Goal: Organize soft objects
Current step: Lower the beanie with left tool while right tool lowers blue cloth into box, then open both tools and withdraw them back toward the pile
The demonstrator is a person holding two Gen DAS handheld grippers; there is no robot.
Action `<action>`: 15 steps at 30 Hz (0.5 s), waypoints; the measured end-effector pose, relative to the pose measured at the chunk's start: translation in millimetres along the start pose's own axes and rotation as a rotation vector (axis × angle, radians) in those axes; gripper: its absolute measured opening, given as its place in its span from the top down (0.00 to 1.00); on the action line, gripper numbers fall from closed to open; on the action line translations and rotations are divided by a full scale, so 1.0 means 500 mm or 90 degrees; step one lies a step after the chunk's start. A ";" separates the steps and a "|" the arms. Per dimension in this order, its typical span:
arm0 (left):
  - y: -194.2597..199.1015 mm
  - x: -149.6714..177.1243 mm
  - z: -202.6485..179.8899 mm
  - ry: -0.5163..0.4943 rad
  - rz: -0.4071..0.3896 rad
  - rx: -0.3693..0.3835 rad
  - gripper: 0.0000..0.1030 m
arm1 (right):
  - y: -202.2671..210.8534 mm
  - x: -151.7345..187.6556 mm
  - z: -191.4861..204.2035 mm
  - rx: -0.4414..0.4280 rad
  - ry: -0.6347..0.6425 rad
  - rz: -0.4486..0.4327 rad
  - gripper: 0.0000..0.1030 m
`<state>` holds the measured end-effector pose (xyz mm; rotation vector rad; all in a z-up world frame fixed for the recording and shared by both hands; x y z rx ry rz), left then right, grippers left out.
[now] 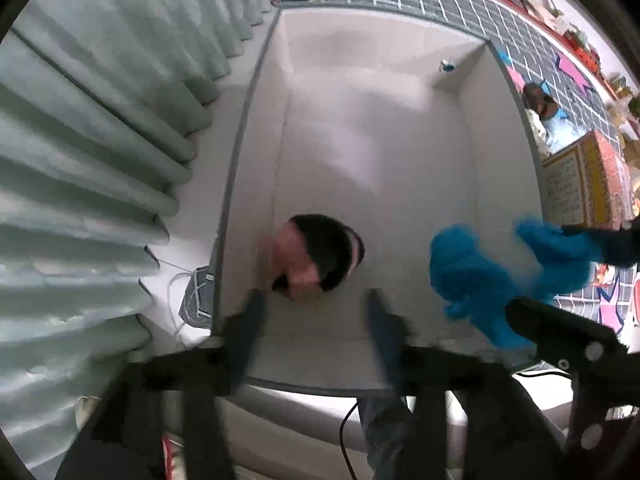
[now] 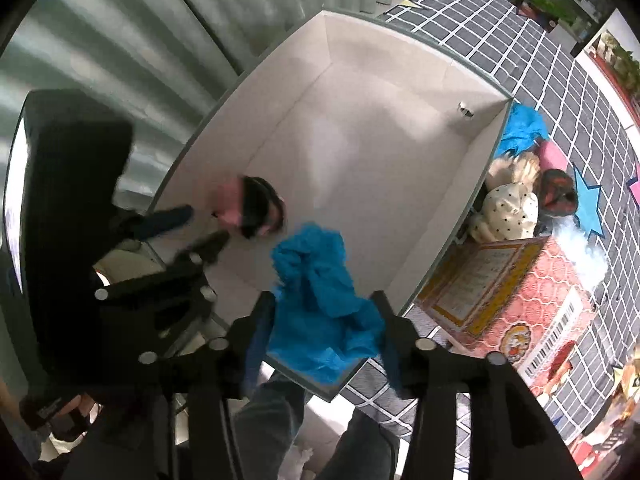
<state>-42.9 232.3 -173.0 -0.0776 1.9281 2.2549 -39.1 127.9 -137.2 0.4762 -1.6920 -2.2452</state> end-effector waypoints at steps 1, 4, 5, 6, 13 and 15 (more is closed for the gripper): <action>0.004 0.000 0.006 0.007 -0.007 -0.001 0.27 | 0.005 -0.001 -0.005 0.004 -0.002 -0.006 0.36; 0.013 -0.003 0.015 0.031 -0.009 0.027 0.21 | 0.022 -0.006 -0.015 0.012 -0.006 -0.026 0.18; 0.015 -0.005 0.016 0.039 -0.007 0.032 0.19 | 0.029 -0.007 -0.015 0.008 -0.007 -0.034 0.17; 0.016 -0.006 0.018 0.048 -0.004 0.036 0.18 | 0.037 -0.008 -0.015 0.006 -0.004 -0.042 0.16; 0.049 -0.009 0.022 0.061 -0.027 0.036 0.10 | 0.093 -0.012 0.000 0.064 0.035 -0.102 0.16; 0.064 -0.014 0.024 0.058 -0.045 0.035 0.10 | 0.105 -0.013 0.000 0.069 0.029 -0.112 0.16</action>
Point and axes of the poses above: each gripper's, at about its wrist camera, not at the fingertips, and y roughly against the way its jaws point, z to its left, x to its underside, the point moved 6 cm from there along -y, roughly the way its jaws point, and after that the axes turned 6 degrees about -x, right-handed, at the moved point
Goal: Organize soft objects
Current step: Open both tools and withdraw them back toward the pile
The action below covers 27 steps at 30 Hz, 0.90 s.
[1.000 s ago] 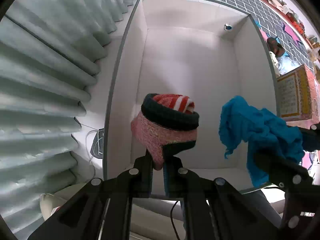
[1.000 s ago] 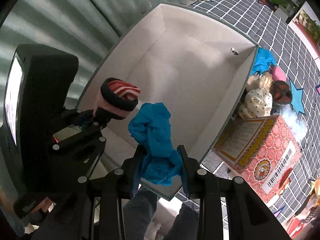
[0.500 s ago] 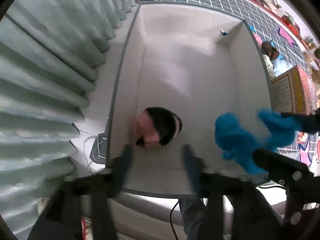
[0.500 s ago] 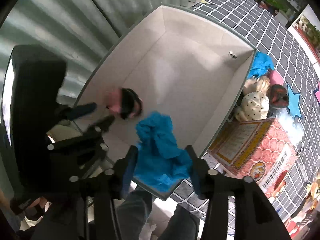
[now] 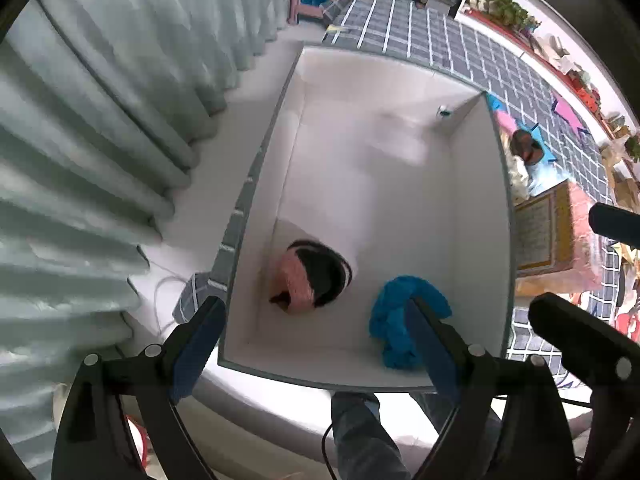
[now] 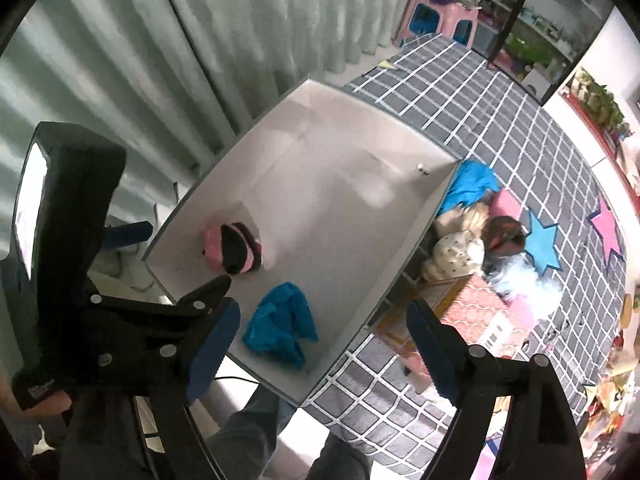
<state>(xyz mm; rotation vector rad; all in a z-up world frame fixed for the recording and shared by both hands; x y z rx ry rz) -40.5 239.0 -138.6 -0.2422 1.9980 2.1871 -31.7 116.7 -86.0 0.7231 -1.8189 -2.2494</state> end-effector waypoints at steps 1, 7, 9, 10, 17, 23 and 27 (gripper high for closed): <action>0.008 -0.004 -0.005 0.000 -0.005 0.001 0.10 | 0.006 0.002 -0.001 0.001 -0.004 -0.004 0.16; 0.034 -0.021 -0.007 -0.009 -0.023 0.009 0.09 | 0.041 0.004 -0.020 0.009 -0.030 -0.026 0.16; 0.043 -0.023 -0.014 -0.014 -0.023 0.017 0.09 | 0.053 0.005 -0.029 0.011 -0.038 -0.032 0.16; 0.047 -0.025 -0.019 -0.017 -0.023 0.023 0.09 | 0.061 0.006 -0.036 0.012 -0.045 -0.036 0.16; 0.072 -0.053 -0.093 -0.056 -0.025 0.041 0.09 | 0.105 0.028 -0.116 0.016 -0.111 -0.063 0.16; 0.088 -0.095 -0.192 -0.100 -0.024 0.040 0.09 | 0.122 0.056 -0.213 0.012 -0.168 -0.073 0.16; 0.103 -0.132 -0.252 -0.112 -0.029 0.045 0.09 | 0.136 0.077 -0.301 0.010 -0.212 -0.088 0.16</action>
Point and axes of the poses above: each gripper's, at about its wrist camera, not at the fingertips, and y roughly against the way its jaws point, z to its left, x to its underside, the point moved 6 cm from there along -y, roughly the way its jaws point, and after that the axes turned 6 degrees about -x, right-handed, at the moved point
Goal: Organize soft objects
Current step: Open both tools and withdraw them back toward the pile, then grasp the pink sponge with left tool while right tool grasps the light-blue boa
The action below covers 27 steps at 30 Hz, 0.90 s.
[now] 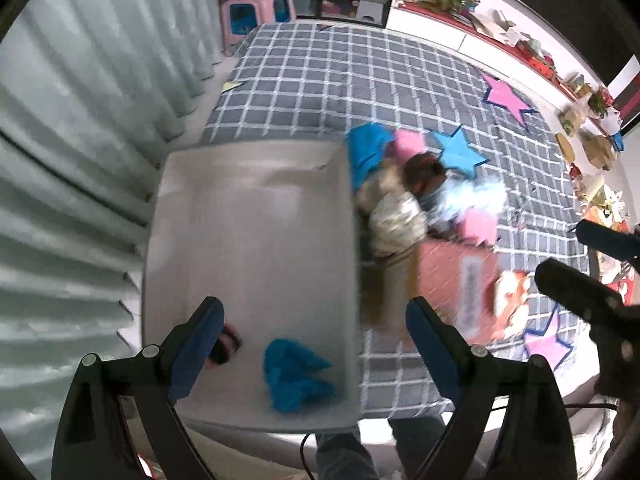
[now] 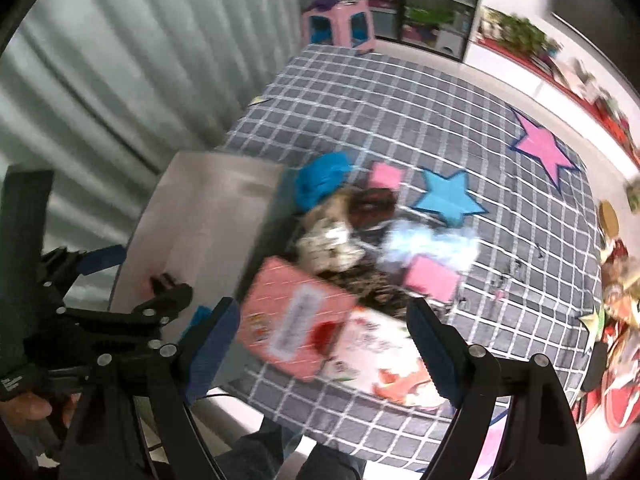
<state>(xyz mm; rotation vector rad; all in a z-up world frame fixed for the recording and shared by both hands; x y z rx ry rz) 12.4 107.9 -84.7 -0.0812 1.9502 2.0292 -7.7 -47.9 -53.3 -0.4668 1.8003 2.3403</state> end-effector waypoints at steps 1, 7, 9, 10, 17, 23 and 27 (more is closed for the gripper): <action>0.000 -0.015 -0.016 -0.003 0.000 0.004 0.09 | 0.004 -0.003 -0.030 0.001 -0.014 -0.003 0.16; -0.033 -0.098 -0.096 -0.025 0.012 -0.013 0.09 | -0.010 -0.012 -0.224 0.021 -0.124 0.009 0.16; -0.054 -0.126 -0.120 -0.037 0.020 -0.027 0.09 | -0.024 -0.016 -0.278 0.021 -0.160 0.016 0.16; -0.067 -0.142 -0.132 -0.042 0.028 -0.033 0.09 | -0.037 -0.017 -0.305 0.020 -0.175 0.022 0.16; -0.156 -0.232 -0.192 -0.052 0.075 -0.052 0.09 | -0.129 -0.023 -0.386 -0.007 -0.215 0.071 0.16; -0.239 -0.302 -0.249 -0.087 0.099 -0.075 0.09 | -0.228 -0.034 -0.389 -0.034 -0.185 0.105 0.16; -0.289 -0.331 -0.258 -0.074 0.127 -0.073 0.09 | -0.289 -0.043 -0.386 -0.055 -0.176 0.130 0.16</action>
Point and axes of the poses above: each gripper's, at about its wrist camera, not at the fingertips, and y roughly against the way its jaws point, z to its left, x to its underside, the point moved 6 cm from there along -y, roughly the way its jaws point, and after that the axes turned 6 degrees about -x, right-handed, at the moved point
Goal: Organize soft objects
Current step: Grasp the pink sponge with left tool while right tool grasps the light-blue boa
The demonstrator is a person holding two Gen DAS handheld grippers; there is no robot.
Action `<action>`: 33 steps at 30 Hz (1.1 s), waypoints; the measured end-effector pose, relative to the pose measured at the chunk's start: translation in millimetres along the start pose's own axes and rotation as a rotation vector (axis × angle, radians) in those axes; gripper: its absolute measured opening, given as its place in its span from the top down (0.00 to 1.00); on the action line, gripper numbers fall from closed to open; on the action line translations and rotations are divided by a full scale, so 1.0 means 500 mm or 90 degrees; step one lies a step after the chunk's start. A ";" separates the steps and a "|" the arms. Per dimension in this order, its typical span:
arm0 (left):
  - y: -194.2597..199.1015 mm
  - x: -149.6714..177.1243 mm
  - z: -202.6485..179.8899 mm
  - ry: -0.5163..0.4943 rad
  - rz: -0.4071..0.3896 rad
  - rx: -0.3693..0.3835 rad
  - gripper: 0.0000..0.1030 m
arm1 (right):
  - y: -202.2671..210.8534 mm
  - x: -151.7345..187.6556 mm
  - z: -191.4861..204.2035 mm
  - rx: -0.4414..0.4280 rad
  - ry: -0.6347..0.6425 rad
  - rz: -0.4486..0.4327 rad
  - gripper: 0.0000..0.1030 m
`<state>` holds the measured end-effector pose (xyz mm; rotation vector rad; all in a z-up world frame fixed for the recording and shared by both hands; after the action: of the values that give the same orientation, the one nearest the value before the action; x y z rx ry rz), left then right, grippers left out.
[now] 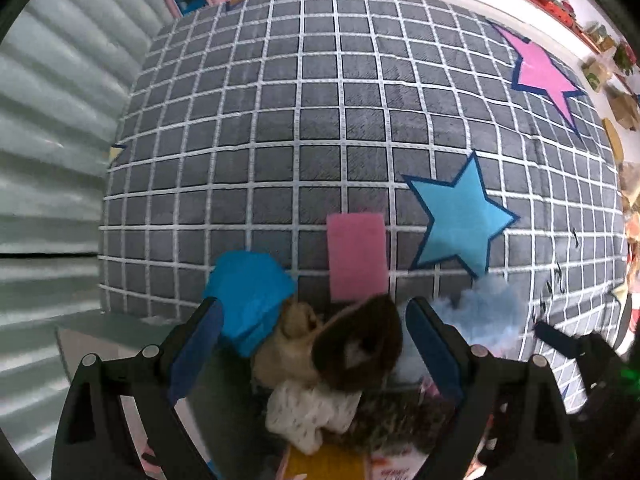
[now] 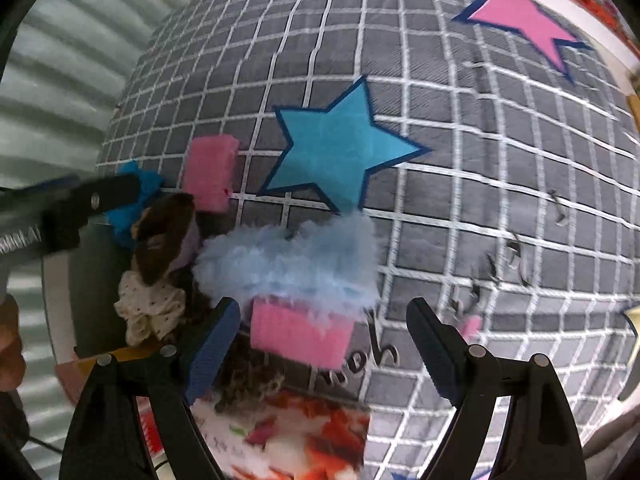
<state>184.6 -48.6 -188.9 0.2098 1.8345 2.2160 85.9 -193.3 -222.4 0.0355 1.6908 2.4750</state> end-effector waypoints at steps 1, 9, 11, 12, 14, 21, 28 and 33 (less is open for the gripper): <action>-0.009 -0.005 -0.001 0.001 0.006 -0.001 0.09 | -0.014 -0.006 0.000 -0.004 0.003 0.004 0.16; -0.083 -0.022 -0.040 -0.031 0.044 -0.023 0.09 | -0.068 -0.028 0.003 -0.034 0.020 0.013 0.35; -0.094 -0.025 -0.052 -0.035 0.051 -0.029 0.09 | -0.065 -0.027 -0.005 -0.053 0.016 0.016 0.45; -0.098 -0.026 -0.058 -0.037 0.053 -0.031 0.09 | -0.061 -0.026 -0.012 -0.059 0.011 0.016 0.54; -0.102 -0.029 -0.073 -0.045 0.055 -0.038 0.09 | -0.046 -0.023 -0.034 -0.057 0.003 0.008 0.70; -0.137 -0.031 -0.093 -0.041 0.077 -0.053 0.09 | 0.046 -0.011 -0.190 -0.003 -0.084 -0.043 0.70; -0.171 -0.007 -0.112 -0.047 0.084 -0.054 0.09 | 0.111 0.017 -0.283 0.026 -0.103 -0.062 0.51; -0.193 -0.022 -0.185 -0.049 0.088 -0.053 0.08 | 0.131 0.020 -0.267 0.057 -0.030 -0.061 0.38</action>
<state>180.2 -122.6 -301.1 0.4122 1.7320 2.3351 55.7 -338.7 -211.0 0.0207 1.7407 2.3107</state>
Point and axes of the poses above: each gripper's, at about its wrist camera, not at the fingertips, and y roughly against the way its jaws point, z to its left, x to its underside, the point moved 6 cm from there along -y, roughly the way its jaws point, and after that the axes turned 6 degrees about -x, right-handed, at the moved point
